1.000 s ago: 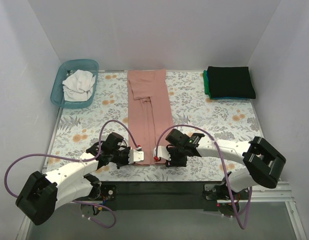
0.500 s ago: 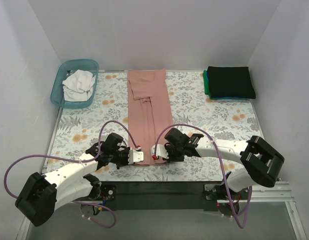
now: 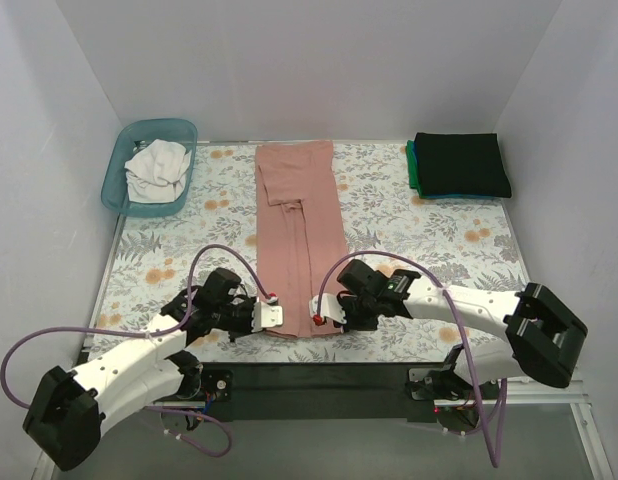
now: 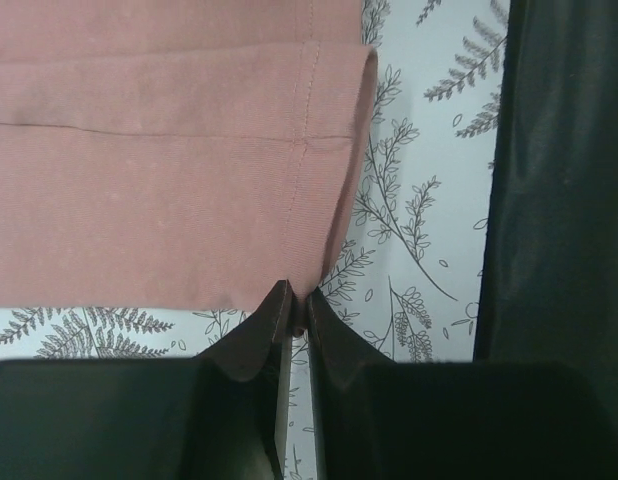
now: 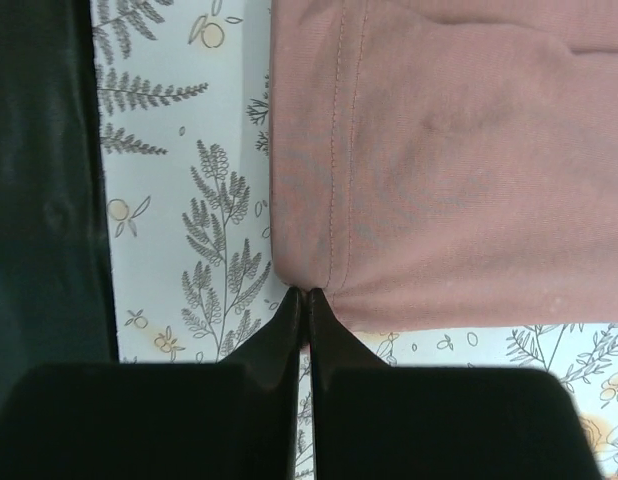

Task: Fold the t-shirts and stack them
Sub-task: Fold the tshirt

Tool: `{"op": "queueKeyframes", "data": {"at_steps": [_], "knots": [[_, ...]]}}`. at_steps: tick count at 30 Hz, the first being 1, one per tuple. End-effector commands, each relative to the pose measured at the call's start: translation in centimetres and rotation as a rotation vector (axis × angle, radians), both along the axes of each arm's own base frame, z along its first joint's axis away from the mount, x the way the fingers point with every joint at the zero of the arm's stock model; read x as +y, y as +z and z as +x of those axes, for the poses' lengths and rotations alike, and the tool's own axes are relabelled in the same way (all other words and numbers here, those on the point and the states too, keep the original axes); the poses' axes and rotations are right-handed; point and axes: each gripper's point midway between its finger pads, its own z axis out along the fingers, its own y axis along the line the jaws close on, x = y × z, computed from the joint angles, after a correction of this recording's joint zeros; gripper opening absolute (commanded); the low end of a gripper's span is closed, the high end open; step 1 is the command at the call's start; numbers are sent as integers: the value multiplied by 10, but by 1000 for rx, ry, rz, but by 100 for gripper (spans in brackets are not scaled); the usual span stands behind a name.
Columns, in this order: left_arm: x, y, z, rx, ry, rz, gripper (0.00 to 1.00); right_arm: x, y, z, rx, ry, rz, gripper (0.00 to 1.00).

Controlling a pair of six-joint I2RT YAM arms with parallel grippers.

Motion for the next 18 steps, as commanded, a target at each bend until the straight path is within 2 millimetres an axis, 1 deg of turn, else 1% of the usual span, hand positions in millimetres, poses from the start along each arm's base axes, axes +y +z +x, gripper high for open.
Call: {"op": "queueKeyframes", "data": {"at_steps": [1,4,5,9,10,11,12,13,15,16,17,18], "knots": [[-9,27,-7,23,-13,-60,0,-13,8,-19,54,-1,-14,1],[-13,37,-8,35,10,-95,0,-8,19,-11,22,-21,13,1],[-13,41,-5,35,36,-104,0,-4,26,-7,9,-25,30,1],[-15,47,8,4,75,-104,0,3,38,9,-30,-46,53,1],[-17,53,14,-17,81,-115,0,3,40,17,-44,-51,54,1],[-17,54,19,-17,93,-113,0,2,42,22,-53,-56,55,1],[-18,57,24,-28,100,-117,0,7,50,32,-73,-63,77,1],[-21,61,32,-50,107,-127,0,5,51,42,-81,-73,71,1],[-20,65,49,-69,137,-121,0,7,57,55,-98,-81,80,1],[-20,67,57,-90,143,-126,0,9,62,68,-111,-98,83,1],[-16,64,68,-80,170,-118,0,11,66,75,-125,-92,88,1],[-15,69,77,-92,182,-126,0,13,68,81,-133,-90,91,1]]}}
